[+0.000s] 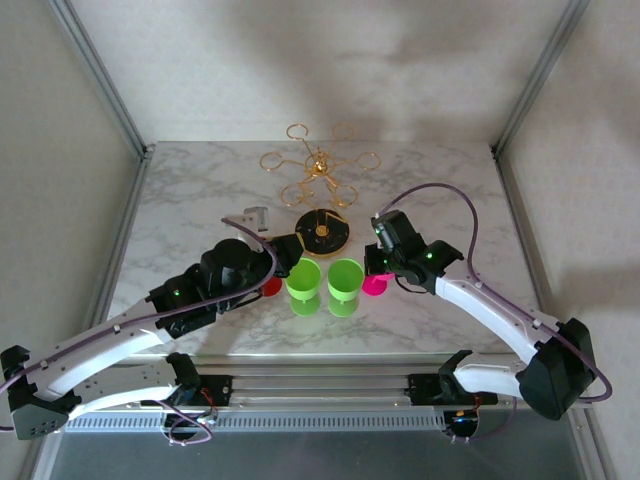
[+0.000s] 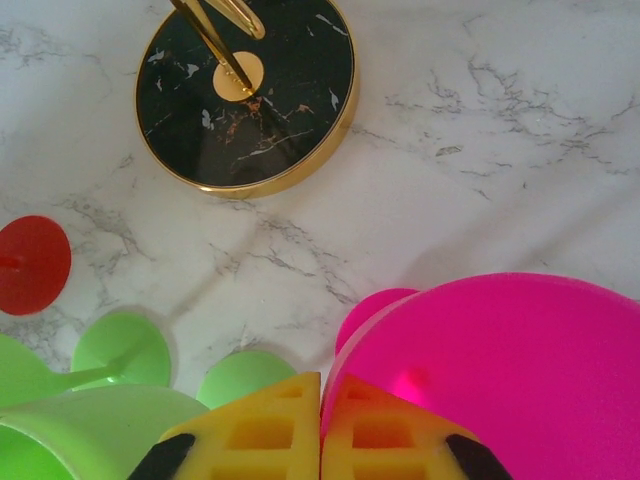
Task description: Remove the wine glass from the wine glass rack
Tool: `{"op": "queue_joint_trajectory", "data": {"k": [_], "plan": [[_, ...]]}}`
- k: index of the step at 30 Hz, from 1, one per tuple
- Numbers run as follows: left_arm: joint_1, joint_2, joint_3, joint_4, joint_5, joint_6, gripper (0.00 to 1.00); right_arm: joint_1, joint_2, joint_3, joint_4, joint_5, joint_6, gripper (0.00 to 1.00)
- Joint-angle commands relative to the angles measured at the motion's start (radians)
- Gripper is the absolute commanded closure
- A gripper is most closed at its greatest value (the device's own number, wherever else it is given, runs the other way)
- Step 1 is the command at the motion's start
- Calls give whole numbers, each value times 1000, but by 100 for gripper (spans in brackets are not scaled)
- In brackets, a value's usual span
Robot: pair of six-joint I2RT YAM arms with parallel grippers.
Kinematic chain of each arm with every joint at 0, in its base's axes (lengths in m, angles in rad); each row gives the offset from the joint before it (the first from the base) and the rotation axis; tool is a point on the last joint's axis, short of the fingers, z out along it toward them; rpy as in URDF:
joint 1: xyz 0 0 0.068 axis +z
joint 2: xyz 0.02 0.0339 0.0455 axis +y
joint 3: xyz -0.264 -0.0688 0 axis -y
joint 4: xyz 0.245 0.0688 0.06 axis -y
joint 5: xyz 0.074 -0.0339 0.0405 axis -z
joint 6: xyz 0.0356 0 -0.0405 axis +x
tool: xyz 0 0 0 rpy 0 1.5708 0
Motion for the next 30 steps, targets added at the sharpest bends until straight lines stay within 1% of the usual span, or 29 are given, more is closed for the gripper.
{"op": "queue_joint_trajectory", "data": {"k": [1, 3, 5, 11, 23, 30], "plan": [[9, -7, -11, 0, -9, 4, 69, -7, 12, -14, 14, -18, 13, 91], [10, -8, -13, 0, -8, 4, 69, -7, 15, -13, 13, -22, 14, 90], [10, -8, -14, -1, -9, 3, 69, -6, 16, -13, 12, -23, 14, 85], [12, -12, -20, 4, -7, 0, 69, -6, 7, -9, 9, -27, 19, 75], [15, -11, -24, 14, 1, 0, 69, -6, -33, 28, -28, -28, 21, 69], [15, -13, -26, 19, 7, -1, 69, -6, -53, 46, -53, -10, 14, 67]]}}
